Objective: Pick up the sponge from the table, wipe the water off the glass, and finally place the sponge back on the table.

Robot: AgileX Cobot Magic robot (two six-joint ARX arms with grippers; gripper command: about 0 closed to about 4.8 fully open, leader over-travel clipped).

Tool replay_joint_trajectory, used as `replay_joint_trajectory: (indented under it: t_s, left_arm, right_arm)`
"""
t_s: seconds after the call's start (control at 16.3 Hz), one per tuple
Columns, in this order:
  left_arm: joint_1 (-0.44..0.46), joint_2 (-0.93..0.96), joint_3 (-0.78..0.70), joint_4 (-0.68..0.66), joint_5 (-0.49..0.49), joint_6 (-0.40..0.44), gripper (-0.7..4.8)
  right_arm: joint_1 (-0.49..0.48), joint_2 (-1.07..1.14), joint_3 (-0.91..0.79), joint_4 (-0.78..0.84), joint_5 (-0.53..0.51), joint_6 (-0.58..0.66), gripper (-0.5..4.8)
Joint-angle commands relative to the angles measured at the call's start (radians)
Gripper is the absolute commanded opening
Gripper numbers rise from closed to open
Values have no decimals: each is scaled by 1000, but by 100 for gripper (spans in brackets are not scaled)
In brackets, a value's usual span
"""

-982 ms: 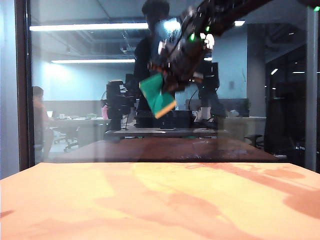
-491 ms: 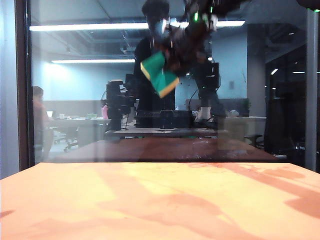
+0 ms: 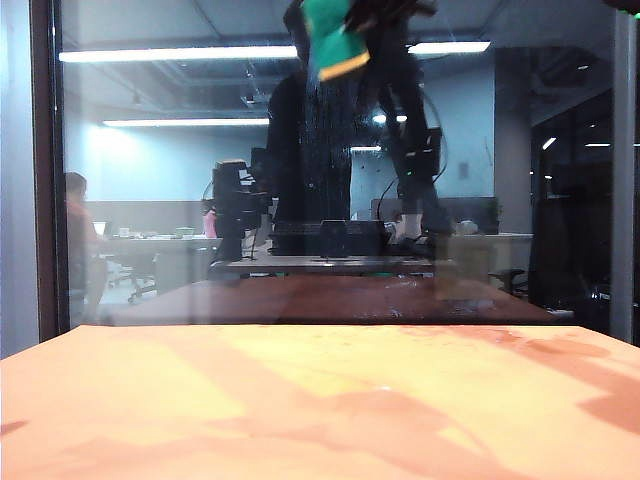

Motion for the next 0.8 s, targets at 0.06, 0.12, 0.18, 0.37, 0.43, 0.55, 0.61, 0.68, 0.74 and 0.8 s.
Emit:
replay_joint_trajectory:
  t_s: [0.06,0.12,0.18,0.37,0.43,0.55,0.61,0.68,0.74,0.8]
  left_arm:
    - [0,1,3,4,1,1,-6]
    - [0,1,3,4,1,1,-6]
    - [0,1,3,4,1,1,-6]
    - [0,1,3,4,1,1,-6]
    - [0,1,3,5,1,1,-6]
    - [0,1,3,5,1,1,-6]
    - [0,1,3,5,1,2,-6]
    - [0,1,3,5,1,2,-6]
    - [0,1,3,5,1,1,-6]
    - [0,1,3,5,1,2,-6]
  right_arm:
    - [-43,-3,9,-85,13,2,-9]
    - [-58,-2,9,-137,13,1,-9]
    - [-63,0,8,-188,13,0,-9]
    - [-73,13,3,-342,51,-59,-9]
    - [-74,17,2,-370,61,-59,-9]
    - [-73,18,-19,-409,71,-59,-9]
    - [-72,16,-14,-404,68,-59,-10]
    - [-72,16,-1,-403,68,-59,-9]
    - [-72,16,31,-413,68,-59,-10]
    - [-72,16,58,-425,69,-59,-9]
